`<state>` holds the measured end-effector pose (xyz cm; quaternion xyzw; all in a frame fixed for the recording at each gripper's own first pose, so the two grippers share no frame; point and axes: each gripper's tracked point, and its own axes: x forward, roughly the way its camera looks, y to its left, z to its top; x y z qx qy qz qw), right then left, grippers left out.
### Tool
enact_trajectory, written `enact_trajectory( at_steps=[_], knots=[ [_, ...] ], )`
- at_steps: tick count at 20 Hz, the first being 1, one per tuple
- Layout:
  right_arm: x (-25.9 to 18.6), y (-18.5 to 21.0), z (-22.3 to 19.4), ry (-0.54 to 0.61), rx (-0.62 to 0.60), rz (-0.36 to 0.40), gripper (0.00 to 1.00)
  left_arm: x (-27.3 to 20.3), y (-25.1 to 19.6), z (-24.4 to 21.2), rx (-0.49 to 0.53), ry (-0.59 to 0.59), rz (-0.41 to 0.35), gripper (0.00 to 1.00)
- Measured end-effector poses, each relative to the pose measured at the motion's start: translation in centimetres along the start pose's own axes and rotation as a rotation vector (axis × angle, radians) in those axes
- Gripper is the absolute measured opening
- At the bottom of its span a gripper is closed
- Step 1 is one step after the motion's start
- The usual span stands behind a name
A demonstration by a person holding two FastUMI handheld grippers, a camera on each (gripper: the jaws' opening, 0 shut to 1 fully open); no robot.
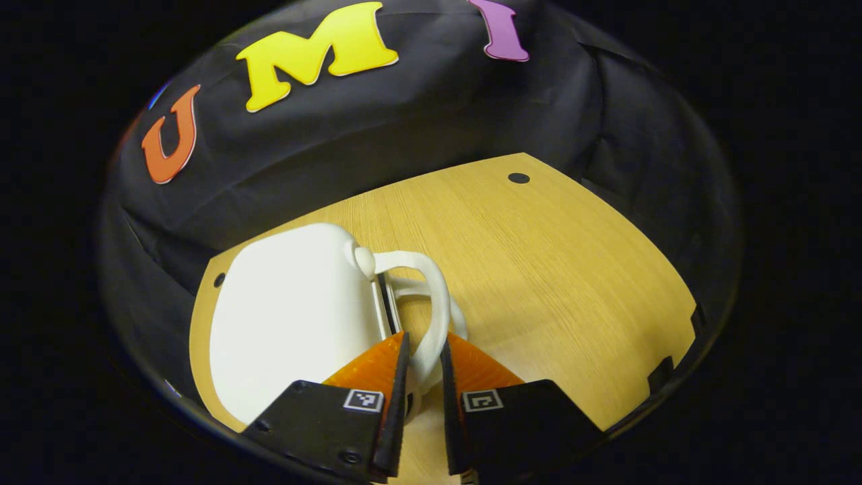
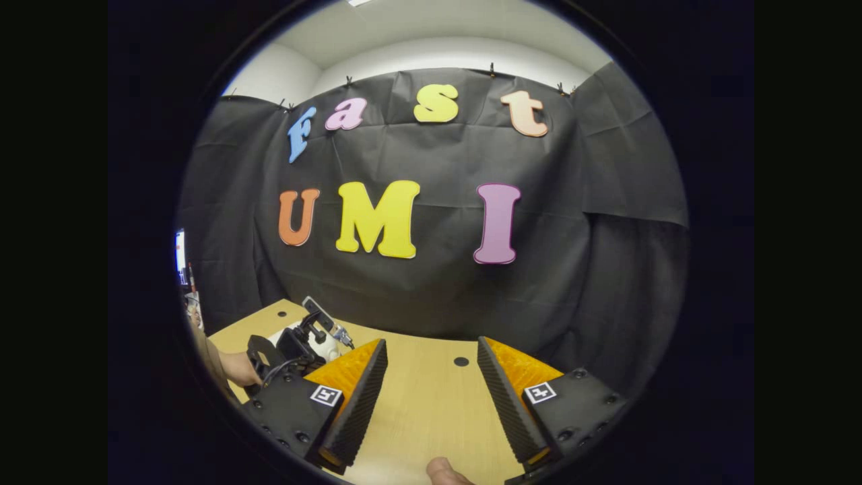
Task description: First open the suitcase, pack the skin care products into it, and then close the suitcase.
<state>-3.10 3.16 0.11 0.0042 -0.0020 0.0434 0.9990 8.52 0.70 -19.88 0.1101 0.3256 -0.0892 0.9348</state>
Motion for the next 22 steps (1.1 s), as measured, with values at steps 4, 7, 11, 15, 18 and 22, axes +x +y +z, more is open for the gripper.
enact_trajectory(
  at_steps=[4,7,11,15,18,22],
  knots=[
    [0.6,0.9,0.8,-0.010,0.002,-0.033,0.80,-2.2,0.2,1.3,-0.052,-0.054,0.015,0.45],
    [1.0,2.2,1.3,-0.016,-0.002,-0.057,0.80,-5.4,1.9,4.3,-0.023,-0.167,0.059,0.55],
    [1.5,4.7,2.5,-0.049,-0.012,-0.073,0.79,-11.3,5.2,9.0,-0.058,-0.364,0.120,0.84],
    [2.4,6.7,3.1,-0.058,0.013,-0.094,0.79,-16.1,8.0,11.4,-0.121,-0.534,0.139,0.98],
    [2.9,8.6,4.0,-0.073,0.022,-0.100,0.80,-19.0,9.2,12.3,-0.140,-0.621,0.145,0.99],
    [2.8,11.5,3.9,-0.088,0.041,-0.077,0.78,-21.7,10.2,10.8,-0.192,-0.685,0.185,0.98]
  ],
)
